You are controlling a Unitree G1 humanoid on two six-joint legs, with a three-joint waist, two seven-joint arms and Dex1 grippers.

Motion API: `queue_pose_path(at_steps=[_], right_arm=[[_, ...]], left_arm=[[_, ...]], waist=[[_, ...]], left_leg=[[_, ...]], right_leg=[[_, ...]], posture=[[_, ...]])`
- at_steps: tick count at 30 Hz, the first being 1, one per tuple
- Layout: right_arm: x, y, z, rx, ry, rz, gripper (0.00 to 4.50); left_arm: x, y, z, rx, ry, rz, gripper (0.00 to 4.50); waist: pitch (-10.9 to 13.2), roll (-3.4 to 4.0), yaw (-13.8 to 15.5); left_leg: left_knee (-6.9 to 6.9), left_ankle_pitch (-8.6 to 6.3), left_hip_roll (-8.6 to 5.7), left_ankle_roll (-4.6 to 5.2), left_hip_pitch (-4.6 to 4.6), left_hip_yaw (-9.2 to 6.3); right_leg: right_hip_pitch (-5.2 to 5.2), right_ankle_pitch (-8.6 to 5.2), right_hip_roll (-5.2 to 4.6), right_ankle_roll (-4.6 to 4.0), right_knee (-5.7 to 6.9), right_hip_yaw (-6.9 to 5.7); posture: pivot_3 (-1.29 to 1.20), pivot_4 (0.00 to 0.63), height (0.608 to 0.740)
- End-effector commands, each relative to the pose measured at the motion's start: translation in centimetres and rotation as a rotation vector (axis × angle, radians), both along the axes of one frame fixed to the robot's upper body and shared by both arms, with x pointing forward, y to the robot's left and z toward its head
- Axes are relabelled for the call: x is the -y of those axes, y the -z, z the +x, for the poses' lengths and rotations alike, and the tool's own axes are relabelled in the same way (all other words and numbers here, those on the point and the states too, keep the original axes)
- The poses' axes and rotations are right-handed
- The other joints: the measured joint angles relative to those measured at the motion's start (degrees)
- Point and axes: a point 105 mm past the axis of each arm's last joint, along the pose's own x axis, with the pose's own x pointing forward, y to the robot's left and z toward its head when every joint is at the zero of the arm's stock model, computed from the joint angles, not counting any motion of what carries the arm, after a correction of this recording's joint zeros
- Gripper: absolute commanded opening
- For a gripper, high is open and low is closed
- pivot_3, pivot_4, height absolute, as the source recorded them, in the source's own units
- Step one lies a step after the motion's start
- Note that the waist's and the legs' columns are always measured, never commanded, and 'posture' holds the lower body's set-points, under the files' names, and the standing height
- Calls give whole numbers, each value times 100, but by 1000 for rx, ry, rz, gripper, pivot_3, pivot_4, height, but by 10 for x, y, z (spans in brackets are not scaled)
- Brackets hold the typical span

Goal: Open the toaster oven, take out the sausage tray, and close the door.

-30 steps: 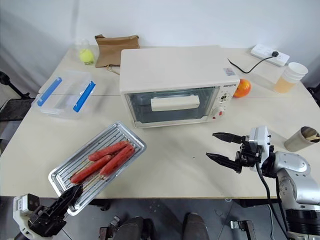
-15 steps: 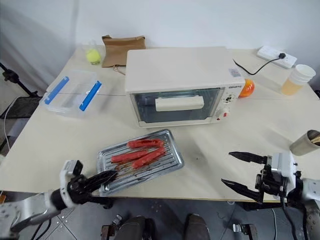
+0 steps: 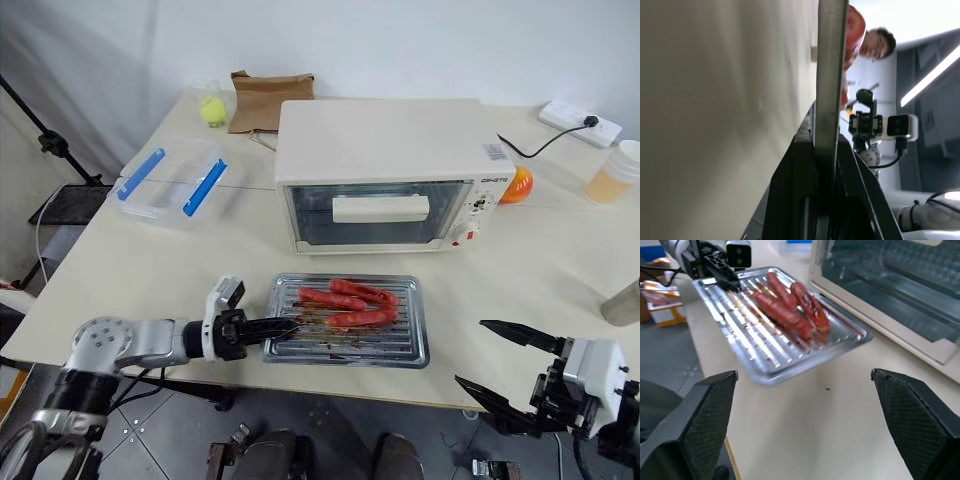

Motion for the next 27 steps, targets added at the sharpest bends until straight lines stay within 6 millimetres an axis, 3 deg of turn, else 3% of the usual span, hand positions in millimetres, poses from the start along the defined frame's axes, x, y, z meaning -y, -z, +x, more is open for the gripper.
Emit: queue_pose_path(at_steps=[1, 10, 16, 22, 27], right_arm=[[-2, -11, -4, 58, 6, -8, 4475], [-1, -11, -9, 59, 12, -8, 4475], [-1, -11, -13, 53, 0, -13, 4475], [-2, -11, -14, 50, -13, -12, 4500], [-1, -7, -9, 45, -31, -2, 4500]], left_arm=[[16, 24, 2, -69, 47, 86, 0], [38, 38, 10, -95, 88, 184, 0], [41, 47, 10, -76, 81, 255, 0], [36, 48, 6, -54, 56, 268, 1807], [20, 39, 2, 14, 27, 283, 3140]], waist=[[-8, 13, 34], [-45, 69, 120], [-63, 97, 117], [-63, 96, 66], [-70, 65, 34]], left_leg=[[0, 0, 0, 0, 11, 0], [-4, -32, -16, -23, 63, -4], [-15, -38, -47, -13, 86, -9], [-21, -47, -68, 3, 82, -5], [-32, -55, -67, 5, 77, -3]], right_leg=[[14, 4, 0, 6, -10, 0], [81, 14, -27, 18, -43, 2], [112, 19, -65, 28, -57, -3], [121, 43, -88, 73, -92, -5], [111, 44, -86, 75, -98, -6]], posture=[[0, 150, 740], [0, 150, 740], [0, 150, 740], [0, 150, 740], [0, 150, 740]])
